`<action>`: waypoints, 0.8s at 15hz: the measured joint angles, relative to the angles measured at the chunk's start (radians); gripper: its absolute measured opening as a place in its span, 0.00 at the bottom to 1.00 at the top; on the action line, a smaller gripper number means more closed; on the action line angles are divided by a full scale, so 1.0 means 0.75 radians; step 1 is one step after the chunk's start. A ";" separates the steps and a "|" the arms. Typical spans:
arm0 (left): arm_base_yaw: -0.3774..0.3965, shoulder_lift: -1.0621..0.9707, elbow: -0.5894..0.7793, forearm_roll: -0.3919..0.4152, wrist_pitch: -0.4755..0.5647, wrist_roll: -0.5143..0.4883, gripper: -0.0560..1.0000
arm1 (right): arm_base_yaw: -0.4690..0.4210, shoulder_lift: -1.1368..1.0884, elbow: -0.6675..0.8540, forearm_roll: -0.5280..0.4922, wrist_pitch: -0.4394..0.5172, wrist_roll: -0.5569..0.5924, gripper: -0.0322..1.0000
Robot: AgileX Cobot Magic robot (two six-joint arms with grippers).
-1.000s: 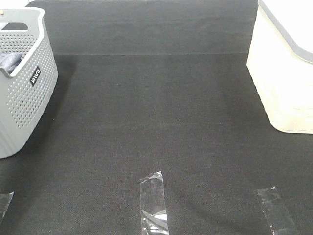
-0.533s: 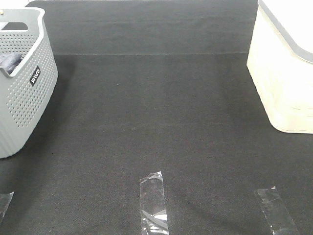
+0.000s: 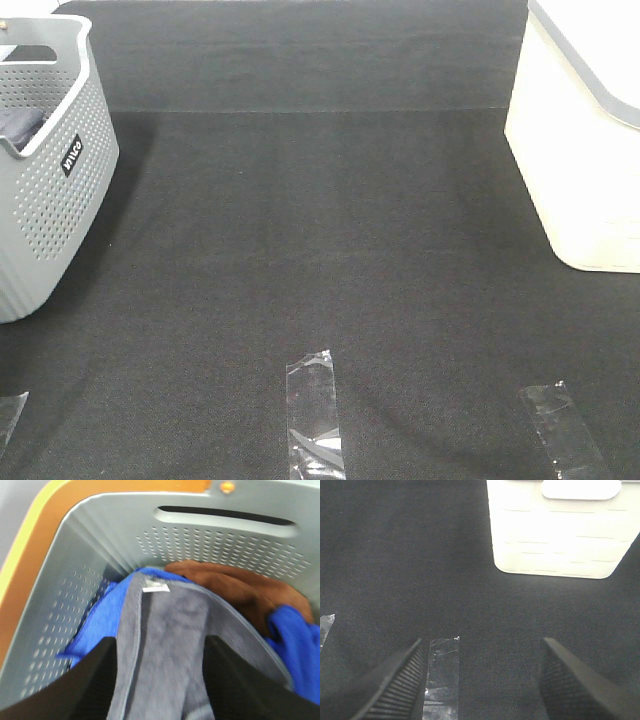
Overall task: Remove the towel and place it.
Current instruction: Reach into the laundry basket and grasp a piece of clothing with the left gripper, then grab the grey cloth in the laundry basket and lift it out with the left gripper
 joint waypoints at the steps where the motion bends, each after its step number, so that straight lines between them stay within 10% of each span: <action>1: 0.004 0.049 -0.051 0.020 0.000 0.011 0.54 | 0.000 0.000 0.000 0.000 0.000 0.000 0.63; 12: 0.043 0.301 -0.189 0.108 -0.051 0.025 0.53 | 0.000 0.000 0.000 0.000 0.000 0.000 0.63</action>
